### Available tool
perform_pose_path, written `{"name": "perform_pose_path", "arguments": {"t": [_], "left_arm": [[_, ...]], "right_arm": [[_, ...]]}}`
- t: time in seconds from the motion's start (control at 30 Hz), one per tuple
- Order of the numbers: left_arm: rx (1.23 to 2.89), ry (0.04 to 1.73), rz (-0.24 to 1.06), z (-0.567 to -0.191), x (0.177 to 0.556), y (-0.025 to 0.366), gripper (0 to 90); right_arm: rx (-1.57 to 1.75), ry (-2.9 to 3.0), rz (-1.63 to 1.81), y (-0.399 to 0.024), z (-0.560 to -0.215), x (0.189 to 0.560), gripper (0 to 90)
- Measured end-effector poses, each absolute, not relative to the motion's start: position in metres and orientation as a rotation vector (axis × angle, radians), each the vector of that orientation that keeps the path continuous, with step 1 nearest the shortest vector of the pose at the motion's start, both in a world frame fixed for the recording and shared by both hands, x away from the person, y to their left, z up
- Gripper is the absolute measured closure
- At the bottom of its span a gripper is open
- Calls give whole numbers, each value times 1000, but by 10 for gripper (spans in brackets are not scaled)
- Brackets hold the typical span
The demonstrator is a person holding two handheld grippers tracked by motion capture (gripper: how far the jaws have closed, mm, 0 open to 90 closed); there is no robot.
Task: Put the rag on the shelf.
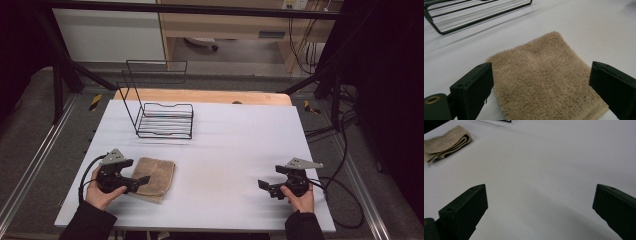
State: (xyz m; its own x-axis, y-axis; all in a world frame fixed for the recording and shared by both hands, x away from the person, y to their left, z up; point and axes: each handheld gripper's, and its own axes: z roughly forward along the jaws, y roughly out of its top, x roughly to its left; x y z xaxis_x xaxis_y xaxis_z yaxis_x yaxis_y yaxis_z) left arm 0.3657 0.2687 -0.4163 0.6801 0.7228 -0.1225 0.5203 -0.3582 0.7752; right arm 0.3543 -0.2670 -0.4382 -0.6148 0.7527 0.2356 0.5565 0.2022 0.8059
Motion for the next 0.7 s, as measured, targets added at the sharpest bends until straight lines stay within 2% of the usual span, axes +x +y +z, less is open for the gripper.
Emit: {"name": "perform_pose_path", "arguments": {"t": [0.23, 0.4, 0.7], "left_arm": [[2082, 957, 310, -411, 372, 246, 107], [2111, 952, 307, -408, 378, 227, 176], [2163, 952, 303, -413, 394, 196, 364]], "right_arm": [[1262, 2262, 1369, -266, -438, 354, 4], [1259, 2263, 1366, -266, -439, 354, 5], [1256, 2265, 1362, -267, -439, 354, 4]]}}
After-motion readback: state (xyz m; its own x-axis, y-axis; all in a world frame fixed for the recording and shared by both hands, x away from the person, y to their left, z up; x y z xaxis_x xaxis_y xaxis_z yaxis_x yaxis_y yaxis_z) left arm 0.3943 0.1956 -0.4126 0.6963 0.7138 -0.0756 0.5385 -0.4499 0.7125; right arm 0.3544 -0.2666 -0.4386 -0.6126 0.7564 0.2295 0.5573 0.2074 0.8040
